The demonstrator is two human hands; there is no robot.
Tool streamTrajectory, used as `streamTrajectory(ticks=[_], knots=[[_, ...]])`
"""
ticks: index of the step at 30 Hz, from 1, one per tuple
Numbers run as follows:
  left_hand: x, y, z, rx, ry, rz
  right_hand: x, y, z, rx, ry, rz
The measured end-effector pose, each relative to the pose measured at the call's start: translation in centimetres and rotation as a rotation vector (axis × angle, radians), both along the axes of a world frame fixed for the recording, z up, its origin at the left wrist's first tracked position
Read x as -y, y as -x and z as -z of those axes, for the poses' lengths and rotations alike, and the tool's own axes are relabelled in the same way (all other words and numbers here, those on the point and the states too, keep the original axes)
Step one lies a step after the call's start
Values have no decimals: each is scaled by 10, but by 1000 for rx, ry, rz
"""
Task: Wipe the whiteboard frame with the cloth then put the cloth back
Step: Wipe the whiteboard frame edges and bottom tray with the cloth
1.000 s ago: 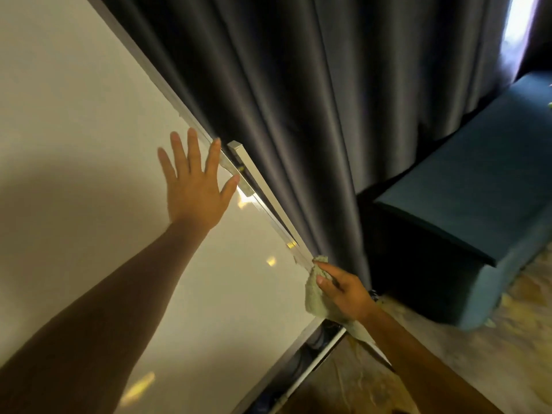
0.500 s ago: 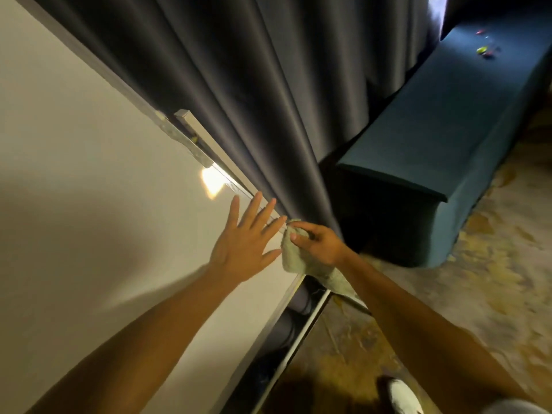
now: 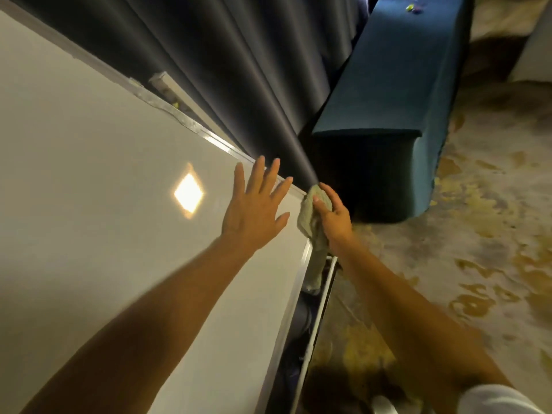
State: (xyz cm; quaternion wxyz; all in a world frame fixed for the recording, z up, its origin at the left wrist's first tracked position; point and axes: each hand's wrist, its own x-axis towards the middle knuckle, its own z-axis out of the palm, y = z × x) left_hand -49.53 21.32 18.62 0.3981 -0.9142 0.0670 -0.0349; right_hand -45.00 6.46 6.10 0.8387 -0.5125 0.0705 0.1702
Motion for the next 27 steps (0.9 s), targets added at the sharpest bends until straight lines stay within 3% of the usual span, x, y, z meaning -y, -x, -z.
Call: streamTrajectory(ticks=[3, 11, 27], knots=[[-5, 22, 4, -35, -54, 0, -12, 32, 5, -86, -19, 87], [-27, 81, -22, -157, -106, 21, -38, 149, 19, -191, 108, 70], [2, 160, -15, -121, -111, -38, -25, 222, 11, -210, 71, 106]])
